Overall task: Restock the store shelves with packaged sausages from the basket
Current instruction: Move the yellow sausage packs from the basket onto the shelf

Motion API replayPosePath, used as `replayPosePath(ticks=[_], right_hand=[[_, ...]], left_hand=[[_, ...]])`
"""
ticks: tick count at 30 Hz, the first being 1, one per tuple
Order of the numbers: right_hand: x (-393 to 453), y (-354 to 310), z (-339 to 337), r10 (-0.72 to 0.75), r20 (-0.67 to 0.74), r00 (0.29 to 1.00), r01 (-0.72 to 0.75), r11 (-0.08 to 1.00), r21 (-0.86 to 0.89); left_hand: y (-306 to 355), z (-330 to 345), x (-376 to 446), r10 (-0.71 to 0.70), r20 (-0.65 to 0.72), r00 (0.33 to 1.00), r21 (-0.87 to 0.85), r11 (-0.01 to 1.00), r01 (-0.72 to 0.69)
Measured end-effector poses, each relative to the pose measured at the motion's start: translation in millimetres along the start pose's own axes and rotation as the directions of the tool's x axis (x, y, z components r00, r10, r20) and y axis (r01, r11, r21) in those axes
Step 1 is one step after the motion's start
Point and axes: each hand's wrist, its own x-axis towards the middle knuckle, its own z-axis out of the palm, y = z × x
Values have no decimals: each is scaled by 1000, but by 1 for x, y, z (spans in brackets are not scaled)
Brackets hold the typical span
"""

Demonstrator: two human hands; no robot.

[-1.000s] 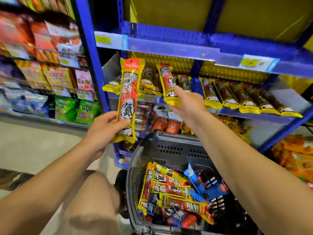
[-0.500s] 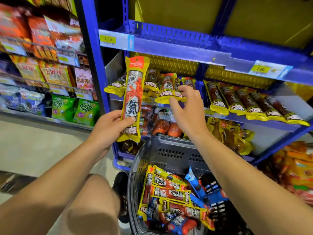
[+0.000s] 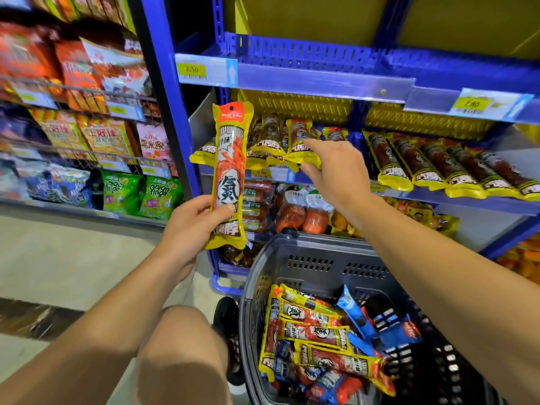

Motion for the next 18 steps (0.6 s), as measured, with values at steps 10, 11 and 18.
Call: replayPosePath(ticks=[10, 11, 18], right_hand=[[17, 2, 18, 72, 19, 997, -71, 997, -39], [16, 4, 19, 76, 38, 996, -74, 996, -41], [-34, -8, 0, 103, -26, 994, -90, 947, 307]], left_hand=[[-3, 7, -3, -10, 24, 1000, 13, 1000, 10], [-2, 9, -4, -12, 25, 1000, 12, 1000, 12], [2, 23, -20, -38, 120, 992, 12, 999, 36]])
